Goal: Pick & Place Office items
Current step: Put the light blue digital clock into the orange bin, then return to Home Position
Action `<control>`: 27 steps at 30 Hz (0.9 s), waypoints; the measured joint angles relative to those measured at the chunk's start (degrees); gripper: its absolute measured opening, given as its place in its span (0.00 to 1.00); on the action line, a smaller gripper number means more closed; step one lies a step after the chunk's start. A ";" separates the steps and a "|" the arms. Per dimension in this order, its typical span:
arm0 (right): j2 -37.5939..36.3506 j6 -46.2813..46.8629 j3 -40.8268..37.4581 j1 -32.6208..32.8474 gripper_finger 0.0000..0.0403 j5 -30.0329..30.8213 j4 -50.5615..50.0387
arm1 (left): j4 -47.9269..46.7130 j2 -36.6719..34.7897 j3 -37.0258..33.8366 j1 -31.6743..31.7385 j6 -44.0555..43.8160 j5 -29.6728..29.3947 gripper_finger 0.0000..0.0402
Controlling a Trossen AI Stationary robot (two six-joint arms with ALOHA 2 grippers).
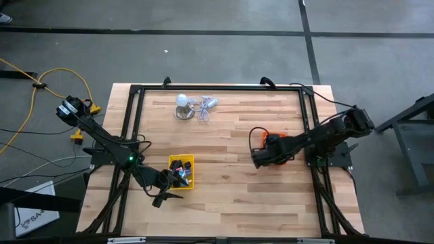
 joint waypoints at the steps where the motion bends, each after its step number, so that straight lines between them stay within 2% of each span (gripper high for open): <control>1: -0.62 0.00 0.00 0.00 0.44 0.13 -0.06 | 0.01 0.00 0.00 -0.01 0.00 0.00 0.57; 14: -8.02 -1.47 0.02 0.11 0.44 1.91 -3.53 | 0.00 0.02 0.00 -0.02 0.00 0.00 0.57; 22: -11.61 -5.39 0.02 1.79 0.44 9.36 -2.29 | 0.02 0.02 0.00 -0.02 0.00 0.00 0.57; 27: -12.45 -11.61 0.04 1.58 0.44 12.37 1.40 | 0.02 0.02 0.00 -0.02 0.00 0.00 0.57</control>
